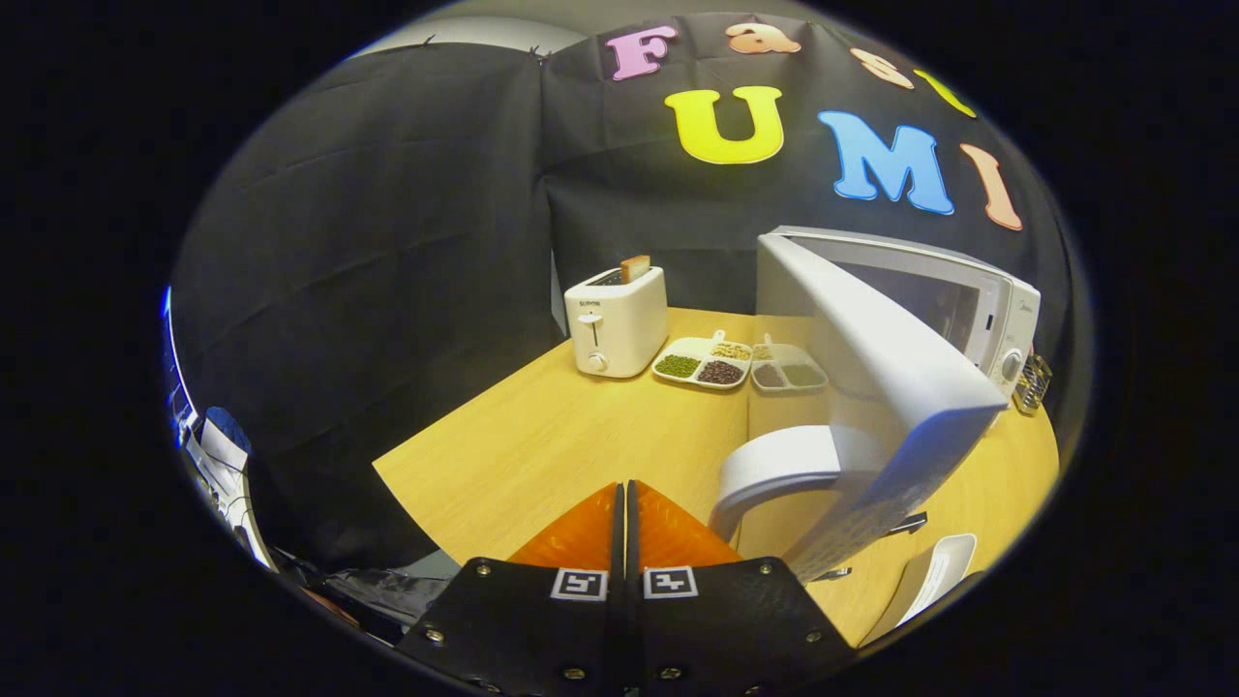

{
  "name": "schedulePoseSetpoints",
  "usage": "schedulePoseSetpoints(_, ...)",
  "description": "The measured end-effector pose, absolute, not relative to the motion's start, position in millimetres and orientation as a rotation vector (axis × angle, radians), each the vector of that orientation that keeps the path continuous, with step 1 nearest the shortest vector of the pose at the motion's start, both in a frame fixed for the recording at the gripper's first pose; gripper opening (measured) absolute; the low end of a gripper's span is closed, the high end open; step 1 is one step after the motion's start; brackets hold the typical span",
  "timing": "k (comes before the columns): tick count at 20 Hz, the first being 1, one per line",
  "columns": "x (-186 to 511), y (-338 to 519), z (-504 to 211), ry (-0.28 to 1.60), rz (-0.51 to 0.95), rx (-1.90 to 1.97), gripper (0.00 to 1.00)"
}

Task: Open the microwave, put the food inside, and close the microwave door.

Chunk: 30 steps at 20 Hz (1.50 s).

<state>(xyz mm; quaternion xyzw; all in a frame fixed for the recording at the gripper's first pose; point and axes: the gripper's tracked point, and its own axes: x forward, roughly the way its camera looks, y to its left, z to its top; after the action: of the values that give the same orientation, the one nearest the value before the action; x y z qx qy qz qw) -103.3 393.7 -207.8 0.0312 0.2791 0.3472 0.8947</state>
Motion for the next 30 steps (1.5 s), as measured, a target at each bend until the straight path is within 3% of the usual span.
schedulePoseSetpoints(30, 40, 215, -224, 0.564, 0.464, 0.068, 0.00)
